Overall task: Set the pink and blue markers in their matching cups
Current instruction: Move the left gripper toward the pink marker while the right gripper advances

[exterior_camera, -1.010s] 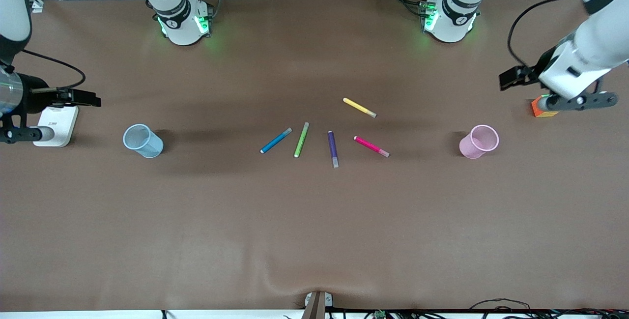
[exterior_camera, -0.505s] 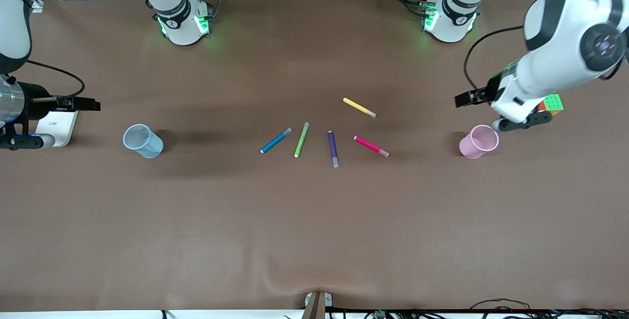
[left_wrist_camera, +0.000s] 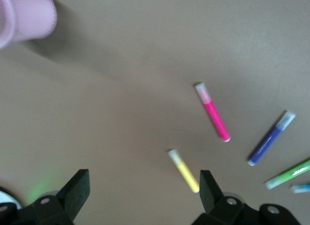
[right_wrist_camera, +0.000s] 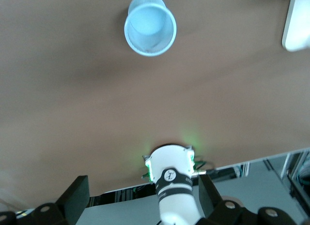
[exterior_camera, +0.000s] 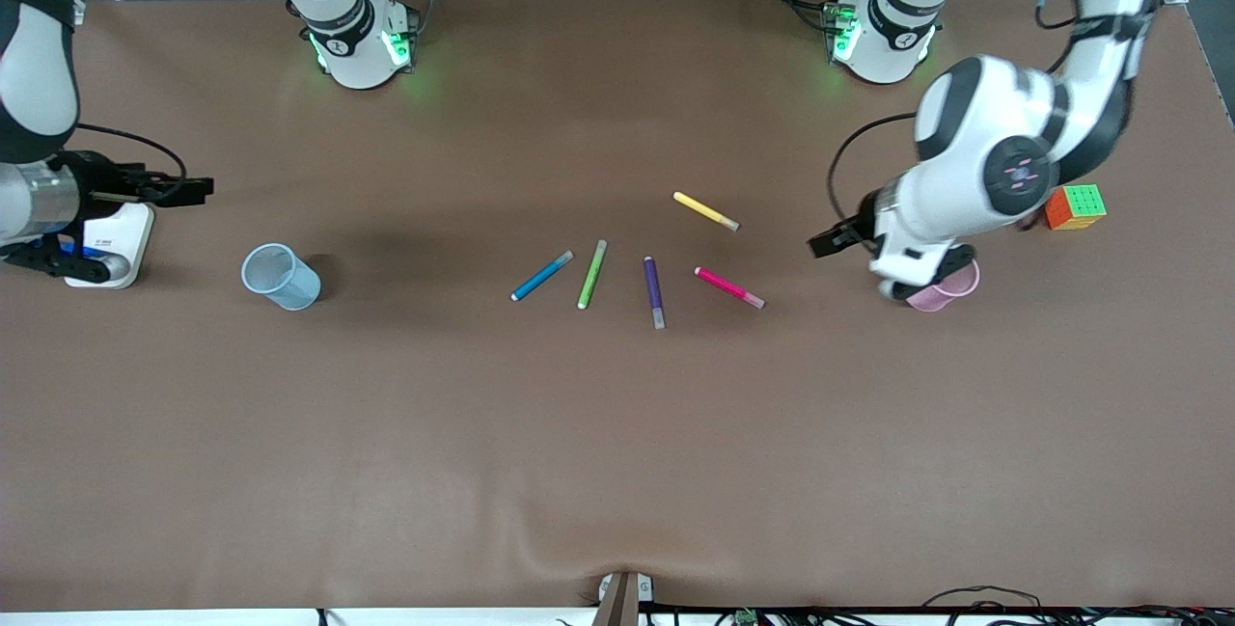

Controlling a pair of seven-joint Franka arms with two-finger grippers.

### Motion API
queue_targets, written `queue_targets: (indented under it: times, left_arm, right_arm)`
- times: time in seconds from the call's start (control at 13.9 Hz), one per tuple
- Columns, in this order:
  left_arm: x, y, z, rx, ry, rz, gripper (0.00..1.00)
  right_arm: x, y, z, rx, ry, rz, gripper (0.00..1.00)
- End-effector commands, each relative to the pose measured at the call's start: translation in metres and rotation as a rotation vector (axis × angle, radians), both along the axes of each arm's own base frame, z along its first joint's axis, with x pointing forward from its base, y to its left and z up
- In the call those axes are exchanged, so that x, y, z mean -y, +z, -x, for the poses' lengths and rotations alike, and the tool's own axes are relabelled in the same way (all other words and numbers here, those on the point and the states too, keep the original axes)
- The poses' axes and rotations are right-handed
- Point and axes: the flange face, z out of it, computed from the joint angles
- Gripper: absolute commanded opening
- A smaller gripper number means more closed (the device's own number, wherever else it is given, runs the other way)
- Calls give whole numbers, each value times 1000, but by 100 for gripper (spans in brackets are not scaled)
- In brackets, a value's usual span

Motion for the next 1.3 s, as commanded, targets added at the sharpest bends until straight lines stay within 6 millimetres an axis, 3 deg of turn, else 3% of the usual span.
queue_targets:
  times: [0.0, 0.22, 0.58, 0.79, 1.08, 1.23]
  left_arm:
    - [15, -23, -4, -14, 95, 7, 100]
    - [24, -42, -1, -25, 112, 8, 100]
    - [26, -74, 4, -44, 196, 35, 100]
    - [29, -89, 1, -61, 254, 80, 100]
    - [32, -106, 1, -94, 302, 91, 100]
    - [42, -109, 4, -111, 335, 76, 100]
  right_arm:
    - [-15, 2, 4, -26, -26, 19, 100]
    - [-22, 2, 3, -29, -67, 35, 100]
    - [-52, 2, -7, 18, -175, 22, 100]
    - [-61, -24, -24, 42, -181, 29, 100]
    - [-95, -37, -18, 11, -184, 44, 100]
    - [-98, -50, -15, 1, -192, 32, 100]
